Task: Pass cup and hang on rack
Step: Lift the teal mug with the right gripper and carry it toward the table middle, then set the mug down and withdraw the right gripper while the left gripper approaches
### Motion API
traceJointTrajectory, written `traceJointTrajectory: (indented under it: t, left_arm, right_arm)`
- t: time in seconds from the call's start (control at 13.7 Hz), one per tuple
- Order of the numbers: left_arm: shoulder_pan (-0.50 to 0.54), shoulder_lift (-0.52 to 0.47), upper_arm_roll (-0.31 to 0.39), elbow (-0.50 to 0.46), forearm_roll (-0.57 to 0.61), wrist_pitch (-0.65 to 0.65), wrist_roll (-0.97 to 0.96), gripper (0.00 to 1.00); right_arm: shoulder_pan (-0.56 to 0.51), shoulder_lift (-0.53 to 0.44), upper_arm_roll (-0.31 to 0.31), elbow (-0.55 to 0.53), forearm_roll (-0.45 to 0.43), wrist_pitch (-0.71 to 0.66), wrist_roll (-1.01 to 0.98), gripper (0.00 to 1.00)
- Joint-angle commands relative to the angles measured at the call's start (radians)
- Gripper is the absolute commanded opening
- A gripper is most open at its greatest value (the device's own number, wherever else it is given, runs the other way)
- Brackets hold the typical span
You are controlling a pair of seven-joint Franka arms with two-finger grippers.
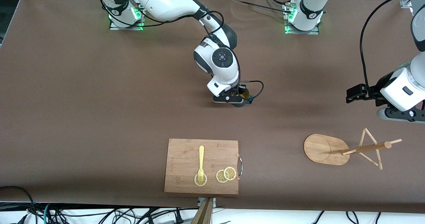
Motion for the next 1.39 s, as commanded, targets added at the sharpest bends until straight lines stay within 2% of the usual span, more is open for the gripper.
traceJointTrajectory:
  t: [0.0,0.07,0.15,0.22,0.44,0.66,0.8,1.09,1.31]
  left_arm:
    - [-0.014,0.008,-0.003,0.027,-0.007,-0.010,-0.004,1.00]
    - [-0.012,0.011,-0.001,0.021,-0.051,-0.010,-0.004,1.00]
    - [-0.005,0.011,-0.003,0.021,-0.112,-0.010,-0.003,1.00]
    - [-0.003,0.013,0.000,0.015,-0.164,-0.010,-0.004,1.00]
    - [-0.015,0.019,-0.003,-0.025,-0.182,-0.013,0.011,1.00]
    - [-0.058,0.033,-0.009,-0.053,-0.185,-0.017,0.234,1.00]
    - [-0.092,0.019,-0.010,-0.126,-0.186,-0.020,0.438,1.00]
    - [-0.121,-0.015,-0.010,-0.278,-0.217,0.015,0.809,1.00]
    - [-0.123,-0.071,-0.009,-0.460,-0.288,0.168,1.101,1.00]
  right_arm:
    - [-0.002,-0.051,0.000,0.016,0.001,-0.066,0.032,0.69]
    - [-0.014,-0.080,-0.003,0.016,0.001,-0.116,0.029,0.90]
    - [-0.043,-0.122,-0.005,0.013,-0.008,-0.167,0.019,1.00]
    - [-0.083,-0.173,-0.009,0.006,-0.008,-0.228,-0.012,1.00]
    - [-0.253,-0.285,-0.011,-0.001,-0.008,-0.441,-0.147,1.00]
    - [-0.398,-0.382,-0.018,-0.035,0.001,-0.595,-0.288,1.00]
    - [-0.474,-0.500,-0.041,-0.147,0.003,-0.630,-0.415,1.00]
    - [-0.492,-0.757,-0.139,-0.434,0.003,-0.598,-0.543,1.00]
    - [-0.492,-0.854,-0.195,-0.510,0.003,-0.597,-0.610,1.00]
